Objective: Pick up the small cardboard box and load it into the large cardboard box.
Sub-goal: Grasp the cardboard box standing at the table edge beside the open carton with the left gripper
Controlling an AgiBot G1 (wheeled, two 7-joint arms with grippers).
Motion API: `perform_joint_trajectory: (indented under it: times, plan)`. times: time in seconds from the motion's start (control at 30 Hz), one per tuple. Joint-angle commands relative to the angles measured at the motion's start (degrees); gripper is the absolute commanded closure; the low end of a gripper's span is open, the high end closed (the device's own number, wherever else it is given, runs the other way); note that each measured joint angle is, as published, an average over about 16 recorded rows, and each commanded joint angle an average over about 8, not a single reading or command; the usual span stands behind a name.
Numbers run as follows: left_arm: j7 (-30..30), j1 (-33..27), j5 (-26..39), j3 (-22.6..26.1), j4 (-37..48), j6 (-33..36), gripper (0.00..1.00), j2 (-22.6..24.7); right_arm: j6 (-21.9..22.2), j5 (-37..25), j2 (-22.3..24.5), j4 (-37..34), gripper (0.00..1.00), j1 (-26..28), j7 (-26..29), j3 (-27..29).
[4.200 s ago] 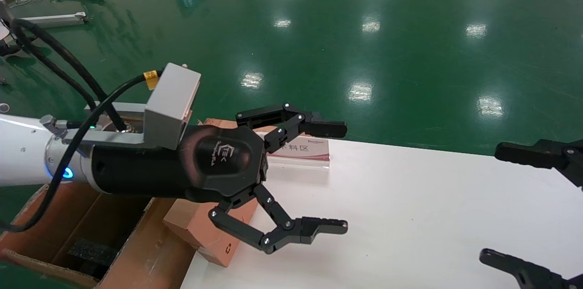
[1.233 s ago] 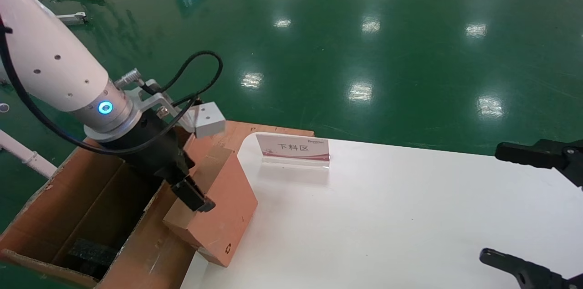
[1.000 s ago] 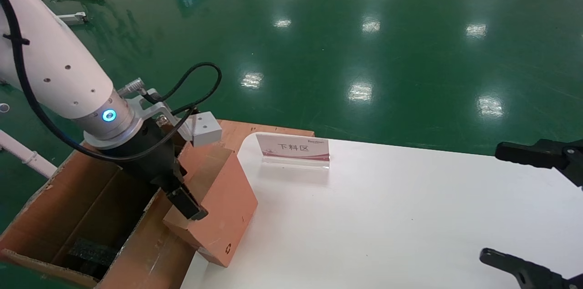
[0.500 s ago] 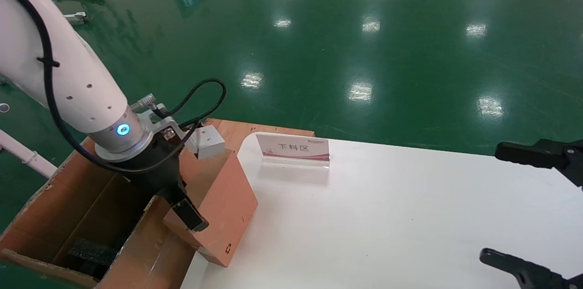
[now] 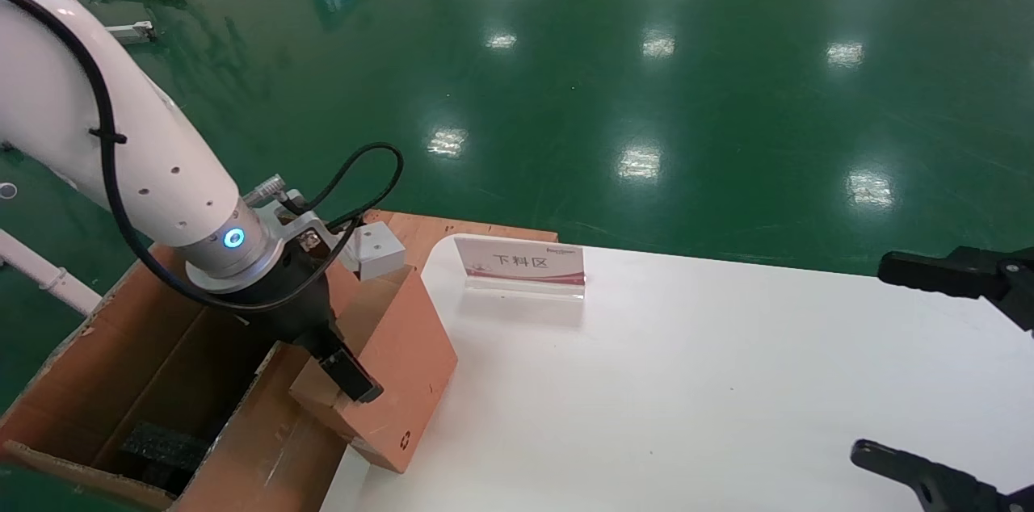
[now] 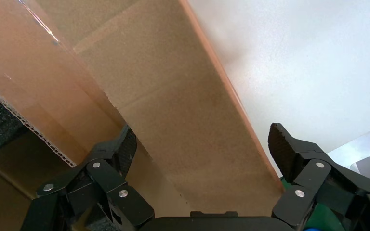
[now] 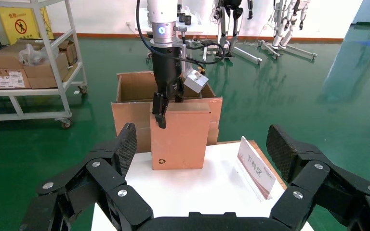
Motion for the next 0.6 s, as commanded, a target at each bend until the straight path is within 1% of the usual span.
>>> perform_joint_trajectory:
  times: [0.03, 0.23, 0.27, 0.6]
  plan:
    - [0.01, 0.12, 0.03, 0.05, -0.01, -0.37, 0.21, -0.11, 0.01, 0.00, 0.00, -0.01, 0.22, 0.00, -0.01, 0.00]
    - [0.02, 0.10, 0.04, -0.02, 0.01, -0.17, 0.96, -0.07, 0.01, 0.01, 0.00, 0.00, 0.97, 0.00, 0.00, 0.00]
    - [0.02, 0.10, 0.04, -0.03, 0.01, -0.13, 1.00, -0.06, 0.01, 0.01, 0.00, 0.00, 1.00, 0.00, 0.00, 0.00]
    - [0.02, 0.00, 0.01, -0.09, 0.02, 0.15, 1.00, -0.02, 0.00, 0.01, 0.00, -0.01, 1.00, 0.00, 0.01, 0.00]
